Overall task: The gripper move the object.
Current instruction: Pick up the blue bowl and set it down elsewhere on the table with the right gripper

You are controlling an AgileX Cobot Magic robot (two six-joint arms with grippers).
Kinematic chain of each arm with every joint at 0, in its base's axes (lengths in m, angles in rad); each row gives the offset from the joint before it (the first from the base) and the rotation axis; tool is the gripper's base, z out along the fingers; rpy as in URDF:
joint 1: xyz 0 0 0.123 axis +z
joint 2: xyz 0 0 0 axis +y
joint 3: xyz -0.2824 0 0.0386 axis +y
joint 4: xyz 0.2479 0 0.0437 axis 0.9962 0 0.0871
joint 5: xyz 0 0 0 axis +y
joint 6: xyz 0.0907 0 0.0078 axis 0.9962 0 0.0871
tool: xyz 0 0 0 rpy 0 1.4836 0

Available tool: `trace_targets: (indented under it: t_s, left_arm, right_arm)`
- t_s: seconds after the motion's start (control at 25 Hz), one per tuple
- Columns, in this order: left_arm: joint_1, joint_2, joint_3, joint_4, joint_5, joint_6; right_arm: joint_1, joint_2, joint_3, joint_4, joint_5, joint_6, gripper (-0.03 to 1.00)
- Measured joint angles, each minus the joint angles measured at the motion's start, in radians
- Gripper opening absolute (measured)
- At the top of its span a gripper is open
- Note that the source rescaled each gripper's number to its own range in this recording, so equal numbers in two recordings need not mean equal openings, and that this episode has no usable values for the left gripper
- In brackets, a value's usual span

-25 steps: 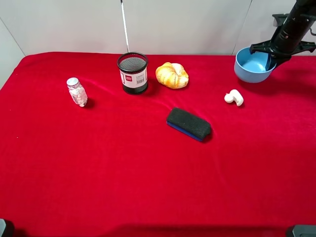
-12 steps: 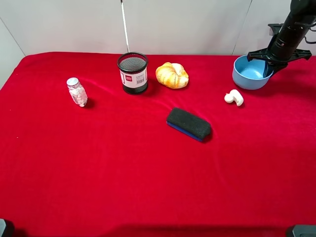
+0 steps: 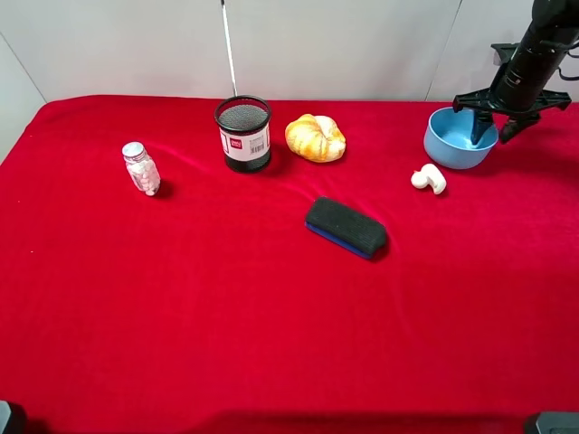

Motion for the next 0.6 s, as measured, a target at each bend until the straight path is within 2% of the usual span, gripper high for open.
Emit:
trace_targets:
  t_s: [0.08, 0.16, 0.6]
  left_arm:
    - [0.000, 0.000, 0.000, 0.000, 0.000, 0.000]
    - [0.000, 0.000, 0.000, 0.000, 0.000, 0.000]
    - [0.000, 0.000, 0.000, 0.000, 0.000, 0.000]
  right_arm:
    - [0.000, 0.000, 0.000, 0.000, 0.000, 0.005, 0.76]
    - [0.000, 0.000, 0.000, 0.000, 0.000, 0.008, 0.80]
    - [0.000, -0.035, 0.000, 0.000, 0.030, 0.009, 0.82]
